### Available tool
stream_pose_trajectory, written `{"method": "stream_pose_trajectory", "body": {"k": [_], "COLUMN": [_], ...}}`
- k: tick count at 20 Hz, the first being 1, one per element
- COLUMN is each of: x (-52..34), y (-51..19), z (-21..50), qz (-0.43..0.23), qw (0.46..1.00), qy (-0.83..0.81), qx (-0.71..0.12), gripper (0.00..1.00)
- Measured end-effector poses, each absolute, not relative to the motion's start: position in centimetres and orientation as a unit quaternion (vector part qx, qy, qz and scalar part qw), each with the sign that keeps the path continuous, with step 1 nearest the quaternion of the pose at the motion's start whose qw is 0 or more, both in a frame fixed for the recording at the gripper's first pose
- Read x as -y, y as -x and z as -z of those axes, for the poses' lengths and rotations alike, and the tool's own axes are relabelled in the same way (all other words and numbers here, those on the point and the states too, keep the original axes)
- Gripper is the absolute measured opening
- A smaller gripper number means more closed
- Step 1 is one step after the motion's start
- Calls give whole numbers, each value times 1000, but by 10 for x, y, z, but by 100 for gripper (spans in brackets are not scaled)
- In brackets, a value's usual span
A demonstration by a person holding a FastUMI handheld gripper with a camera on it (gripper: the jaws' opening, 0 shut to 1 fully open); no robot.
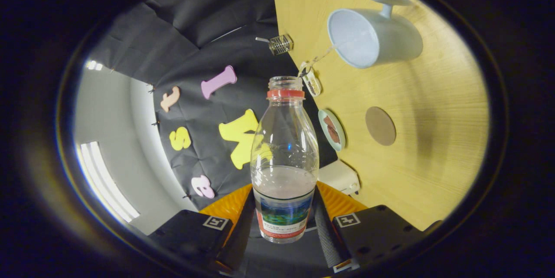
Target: Take the bottle from table, then pour the juice into the cup, finally place the bottle on the coaster
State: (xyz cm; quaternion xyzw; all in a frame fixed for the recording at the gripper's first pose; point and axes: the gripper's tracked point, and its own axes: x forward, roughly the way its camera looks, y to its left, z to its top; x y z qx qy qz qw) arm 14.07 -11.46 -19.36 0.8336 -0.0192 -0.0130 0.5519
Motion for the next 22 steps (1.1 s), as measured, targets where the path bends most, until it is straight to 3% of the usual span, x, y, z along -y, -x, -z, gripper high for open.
{"method": "stream_pose_trajectory", "body": {"k": [22], "x": [135], "y": [-146], "z": [164], "qz": [7], "qw": [484], "qy": [-872], "qx": [72], "gripper": [74]}}
